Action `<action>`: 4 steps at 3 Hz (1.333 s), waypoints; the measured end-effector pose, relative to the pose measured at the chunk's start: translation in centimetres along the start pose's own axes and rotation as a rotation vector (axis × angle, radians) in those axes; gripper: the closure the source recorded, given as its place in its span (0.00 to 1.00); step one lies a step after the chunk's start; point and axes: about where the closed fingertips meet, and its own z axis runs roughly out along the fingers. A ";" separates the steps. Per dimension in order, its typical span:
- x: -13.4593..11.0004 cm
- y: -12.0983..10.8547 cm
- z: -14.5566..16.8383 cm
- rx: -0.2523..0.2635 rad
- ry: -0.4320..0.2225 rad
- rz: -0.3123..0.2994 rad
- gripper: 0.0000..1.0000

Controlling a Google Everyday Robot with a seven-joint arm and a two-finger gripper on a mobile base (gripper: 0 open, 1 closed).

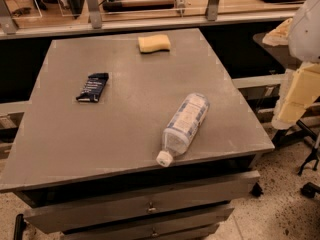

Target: Move blue plastic bottle near rxbar blueberry

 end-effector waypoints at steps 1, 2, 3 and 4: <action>0.0 0.0 0.0 0.000 0.000 0.000 0.00; -1.6 -2.0 1.4 -0.014 -0.004 -0.111 0.00; -4.3 -3.8 5.8 -0.081 0.020 -0.341 0.00; -6.2 -3.9 9.4 -0.136 0.033 -0.547 0.00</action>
Offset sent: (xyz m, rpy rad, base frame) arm 0.0705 0.0379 -0.0176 -0.0854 0.0045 0.3186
